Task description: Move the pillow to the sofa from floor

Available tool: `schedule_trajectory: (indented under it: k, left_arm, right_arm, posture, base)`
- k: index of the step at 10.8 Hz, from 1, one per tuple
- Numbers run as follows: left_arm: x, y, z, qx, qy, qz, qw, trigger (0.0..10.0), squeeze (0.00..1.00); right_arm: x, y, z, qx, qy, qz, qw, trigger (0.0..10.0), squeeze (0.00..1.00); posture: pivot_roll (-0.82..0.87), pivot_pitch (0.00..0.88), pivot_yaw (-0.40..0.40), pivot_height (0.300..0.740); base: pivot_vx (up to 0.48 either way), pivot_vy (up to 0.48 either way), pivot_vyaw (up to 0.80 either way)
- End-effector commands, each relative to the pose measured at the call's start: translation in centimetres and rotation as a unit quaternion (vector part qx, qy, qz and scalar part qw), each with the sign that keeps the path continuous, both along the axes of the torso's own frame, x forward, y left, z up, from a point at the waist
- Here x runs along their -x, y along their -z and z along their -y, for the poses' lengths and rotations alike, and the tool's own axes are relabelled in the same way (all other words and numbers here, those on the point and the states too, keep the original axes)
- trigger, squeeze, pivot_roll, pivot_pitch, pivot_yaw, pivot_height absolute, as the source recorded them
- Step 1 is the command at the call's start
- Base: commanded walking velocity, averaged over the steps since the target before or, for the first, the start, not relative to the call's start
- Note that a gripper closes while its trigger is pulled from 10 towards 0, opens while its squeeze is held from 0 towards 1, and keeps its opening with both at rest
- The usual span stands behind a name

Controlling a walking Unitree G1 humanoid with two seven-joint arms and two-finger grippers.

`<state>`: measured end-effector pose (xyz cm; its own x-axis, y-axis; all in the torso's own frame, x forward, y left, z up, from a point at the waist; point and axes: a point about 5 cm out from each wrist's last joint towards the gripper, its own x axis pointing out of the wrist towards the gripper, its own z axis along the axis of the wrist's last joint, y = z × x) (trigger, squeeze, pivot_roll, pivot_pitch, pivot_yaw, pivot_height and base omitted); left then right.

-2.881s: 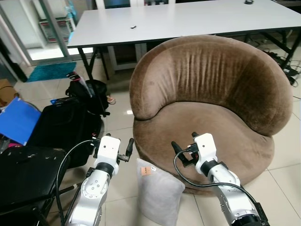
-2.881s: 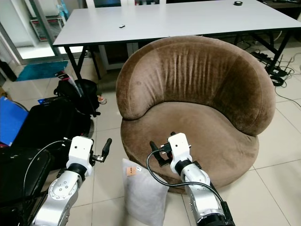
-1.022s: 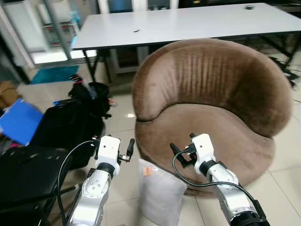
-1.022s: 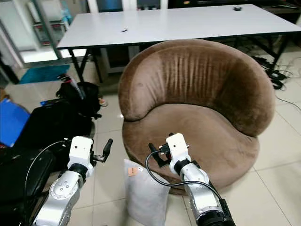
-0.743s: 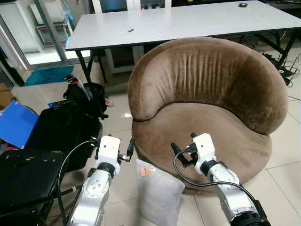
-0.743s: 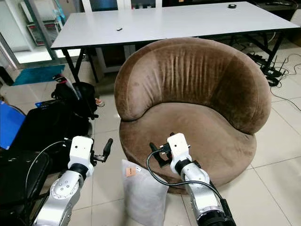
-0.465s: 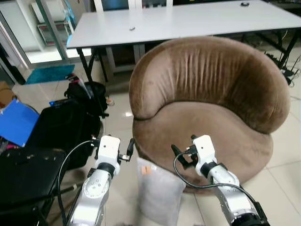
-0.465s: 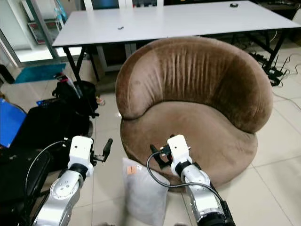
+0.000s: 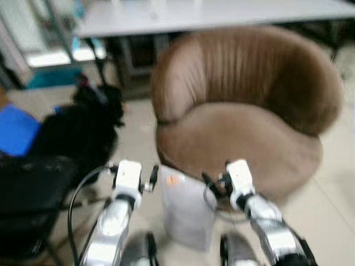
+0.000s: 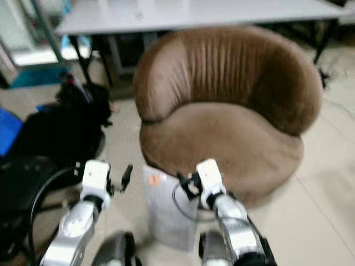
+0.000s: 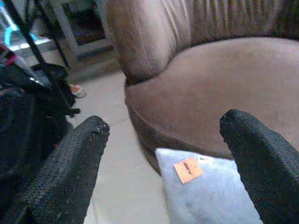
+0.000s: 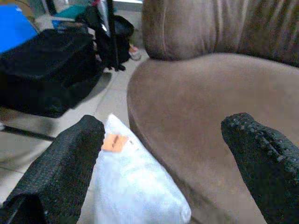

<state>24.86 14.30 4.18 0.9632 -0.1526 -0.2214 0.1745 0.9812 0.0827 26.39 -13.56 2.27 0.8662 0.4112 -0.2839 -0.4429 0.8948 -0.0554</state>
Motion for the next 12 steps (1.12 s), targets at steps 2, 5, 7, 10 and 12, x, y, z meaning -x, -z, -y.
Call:
schedule_trajectory:
  k: [2, 5, 7, 10, 12]
  left_arm:
    - [0.02, 0.20, -0.25, -0.001, -0.008, -0.008, 1.000, 10.0, 0.00]
    - [-0.07, 0.26, -0.17, -0.003, -0.005, -0.009, 1.000, 10.0, 0.00]
    - [-0.17, 0.11, -0.39, 0.000, -0.009, -0.005, 1.000, 10.0, 0.00]
    - [-0.24, 0.00, -0.56, -0.002, -0.012, -0.001, 1.000, 10.0, 0.00]
    - [-0.23, 0.01, -0.51, -0.002, -0.012, -0.001, 1.000, 10.0, 0.00]
  right_arm:
    - [-0.15, -0.12, 0.02, 0.005, 0.000, -0.001, 1.000, 10.0, 0.00]
    - [-0.33, -0.25, 0.13, 0.001, 0.006, 0.004, 1.000, 10.0, 0.00]
    - [-0.37, -0.39, 0.14, -0.008, 0.011, 0.003, 1.000, 10.0, 0.00]
    - [-0.43, -0.51, 0.13, -0.010, 0.014, 0.007, 1.000, 10.0, 0.00]
    - [-0.45, -0.53, 0.24, -0.006, 0.015, 0.009, 1.000, 10.0, 0.00]
  posture:
    - [-0.14, 0.000, 0.070, 0.560]
    - [-0.14, 0.000, 0.073, 0.550]
    - [-0.13, 0.000, 0.075, 0.540]
    - [-0.13, 0.000, 0.076, 0.490]
    - [-0.14, 0.000, 0.074, 0.465]
  base:
    - [0.000, 0.000, 0.00]
    - [0.000, 0.000, 0.00]
    - [0.000, 0.000, 0.00]
    - [0.000, 0.000, 0.00]
    - [0.000, 0.000, 0.00]
